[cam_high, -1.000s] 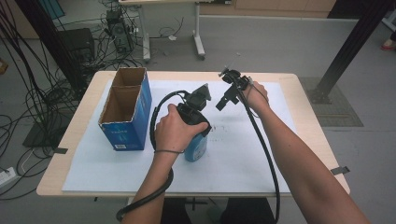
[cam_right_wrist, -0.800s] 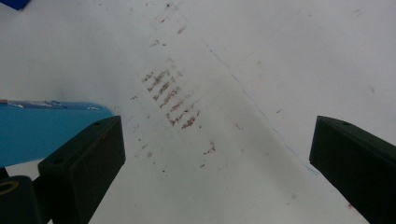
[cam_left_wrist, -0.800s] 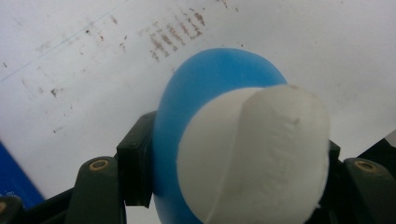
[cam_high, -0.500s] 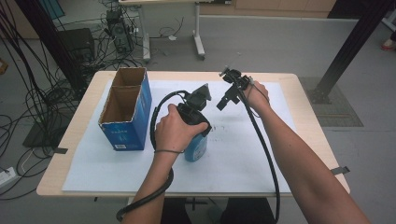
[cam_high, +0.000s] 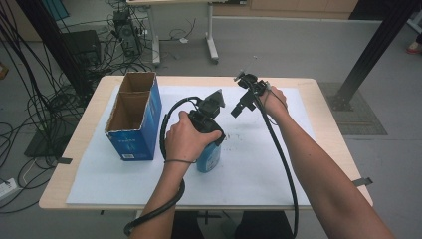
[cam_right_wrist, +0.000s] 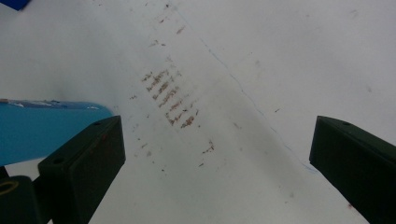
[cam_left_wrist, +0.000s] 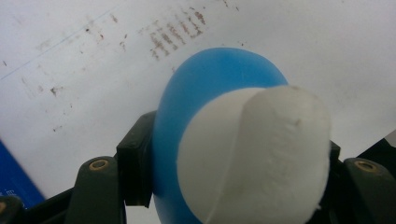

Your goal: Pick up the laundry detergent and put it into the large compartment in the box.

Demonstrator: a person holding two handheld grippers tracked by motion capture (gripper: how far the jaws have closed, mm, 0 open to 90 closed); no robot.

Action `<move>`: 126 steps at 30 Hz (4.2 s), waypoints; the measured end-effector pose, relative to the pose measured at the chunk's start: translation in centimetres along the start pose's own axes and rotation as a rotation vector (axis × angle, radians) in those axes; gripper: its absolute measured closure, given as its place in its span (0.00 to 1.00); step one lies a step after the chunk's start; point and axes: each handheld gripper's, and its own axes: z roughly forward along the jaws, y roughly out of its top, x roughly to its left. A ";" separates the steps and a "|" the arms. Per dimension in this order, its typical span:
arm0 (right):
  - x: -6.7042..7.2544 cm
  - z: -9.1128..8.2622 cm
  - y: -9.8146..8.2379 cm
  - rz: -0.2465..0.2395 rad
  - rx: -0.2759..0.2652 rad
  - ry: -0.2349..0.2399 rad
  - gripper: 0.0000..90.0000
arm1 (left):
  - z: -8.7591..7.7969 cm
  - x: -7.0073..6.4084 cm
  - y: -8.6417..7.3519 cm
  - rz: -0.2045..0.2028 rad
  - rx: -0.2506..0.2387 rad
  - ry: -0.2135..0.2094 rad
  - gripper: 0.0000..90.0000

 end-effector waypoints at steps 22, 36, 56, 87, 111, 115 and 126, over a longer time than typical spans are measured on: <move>0.0 0.1 0.0 0.008 0.001 0.006 0.04 | 0.0 0.0 0.0 0.000 -0.003 0.000 0.41; 0.0 0.3 0.1 0.007 0.002 0.006 0.04 | 0.0 0.0 -0.1 0.007 -0.013 0.004 0.41; -0.3 0.2 0.0 0.006 0.003 0.006 0.04 | 0.0 -0.2 -0.3 0.017 -0.022 0.021 0.41; -0.2 -0.3 -0.2 0.013 -0.005 -0.008 0.04 | -7.7 -1.1 1.3 0.062 -0.093 0.029 0.41; 0.4 -0.8 -0.2 0.014 -0.015 -0.015 0.04 | -15.5 -1.8 3.0 0.077 -0.136 0.037 0.41; 0.5 -1.1 -0.3 0.008 -0.017 -0.021 0.04 | -16.9 -1.9 3.4 0.071 -0.152 0.031 0.41; 0.6 -1.5 -0.4 0.008 -0.024 -0.025 0.04 | -20.2 -2.2 4.7 0.071 -0.179 0.043 0.42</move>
